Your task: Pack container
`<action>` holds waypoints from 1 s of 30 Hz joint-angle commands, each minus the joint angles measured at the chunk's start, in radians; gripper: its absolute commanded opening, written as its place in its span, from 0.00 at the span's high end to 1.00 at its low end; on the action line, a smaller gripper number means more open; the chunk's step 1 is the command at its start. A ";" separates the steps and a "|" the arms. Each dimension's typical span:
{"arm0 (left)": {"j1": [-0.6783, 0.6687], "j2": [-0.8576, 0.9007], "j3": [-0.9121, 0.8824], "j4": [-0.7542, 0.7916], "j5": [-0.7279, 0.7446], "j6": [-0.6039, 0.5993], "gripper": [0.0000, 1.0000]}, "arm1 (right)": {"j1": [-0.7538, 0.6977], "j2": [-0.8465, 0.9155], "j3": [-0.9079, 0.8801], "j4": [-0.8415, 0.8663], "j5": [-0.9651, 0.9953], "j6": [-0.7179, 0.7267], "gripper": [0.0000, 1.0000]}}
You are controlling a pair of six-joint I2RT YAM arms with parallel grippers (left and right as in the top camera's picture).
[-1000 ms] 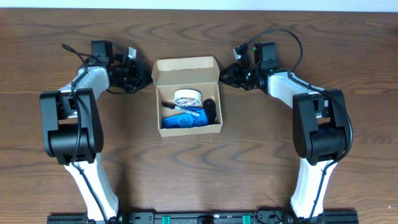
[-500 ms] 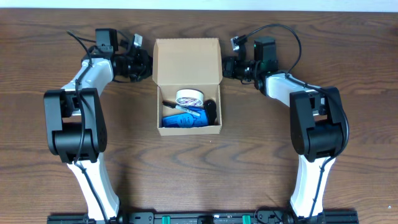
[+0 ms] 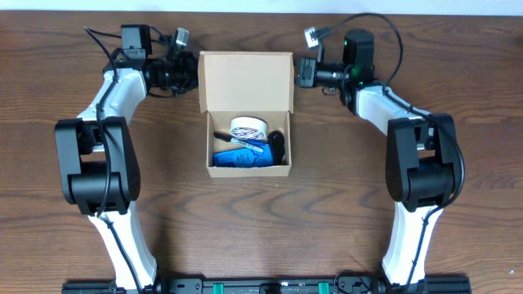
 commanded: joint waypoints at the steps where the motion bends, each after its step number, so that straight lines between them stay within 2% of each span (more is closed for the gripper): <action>1: 0.004 -0.103 0.024 -0.007 0.030 0.078 0.94 | -0.004 0.005 0.055 0.003 -0.102 -0.014 0.98; 6: 0.004 -0.191 0.024 -0.066 0.029 0.170 0.94 | -0.002 -0.029 0.070 -0.003 -0.154 -0.014 0.98; 16: -0.005 -0.339 0.024 -0.401 -0.105 0.424 0.94 | 0.036 -0.080 0.070 -0.037 -0.259 -0.013 0.99; 22: -0.043 -0.372 0.024 -0.581 -0.187 0.552 0.94 | 0.053 -0.080 0.070 -0.151 -0.287 -0.059 0.98; 30: -0.095 -0.380 0.024 -0.741 -0.342 0.599 0.95 | 0.069 -0.081 0.070 -0.297 -0.155 -0.111 0.99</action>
